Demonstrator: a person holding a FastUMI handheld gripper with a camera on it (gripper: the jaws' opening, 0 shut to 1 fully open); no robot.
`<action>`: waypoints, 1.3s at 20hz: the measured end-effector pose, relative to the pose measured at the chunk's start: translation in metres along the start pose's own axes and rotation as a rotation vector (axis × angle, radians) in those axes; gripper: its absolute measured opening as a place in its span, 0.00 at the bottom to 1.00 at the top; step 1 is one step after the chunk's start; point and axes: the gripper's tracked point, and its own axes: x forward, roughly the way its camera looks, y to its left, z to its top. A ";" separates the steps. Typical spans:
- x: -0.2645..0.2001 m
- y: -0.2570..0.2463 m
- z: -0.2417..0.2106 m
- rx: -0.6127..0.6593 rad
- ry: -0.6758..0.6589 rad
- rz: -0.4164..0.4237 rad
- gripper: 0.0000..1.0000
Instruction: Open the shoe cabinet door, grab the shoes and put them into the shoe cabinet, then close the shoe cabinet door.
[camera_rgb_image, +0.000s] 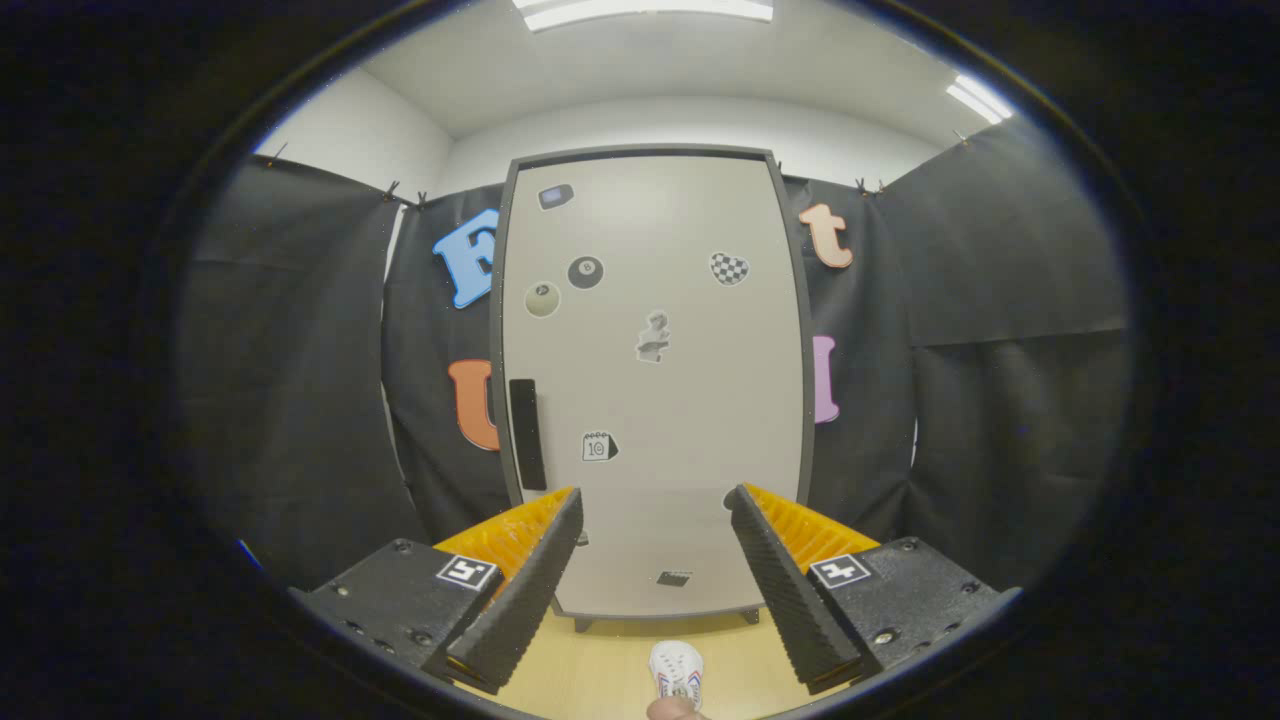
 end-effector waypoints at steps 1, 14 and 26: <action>0.002 0.003 0.001 -0.002 -0.006 0.006 0.99; 0.078 0.079 0.011 -0.029 -0.056 0.117 0.99; 0.188 0.144 -0.009 0.038 0.059 0.171 0.98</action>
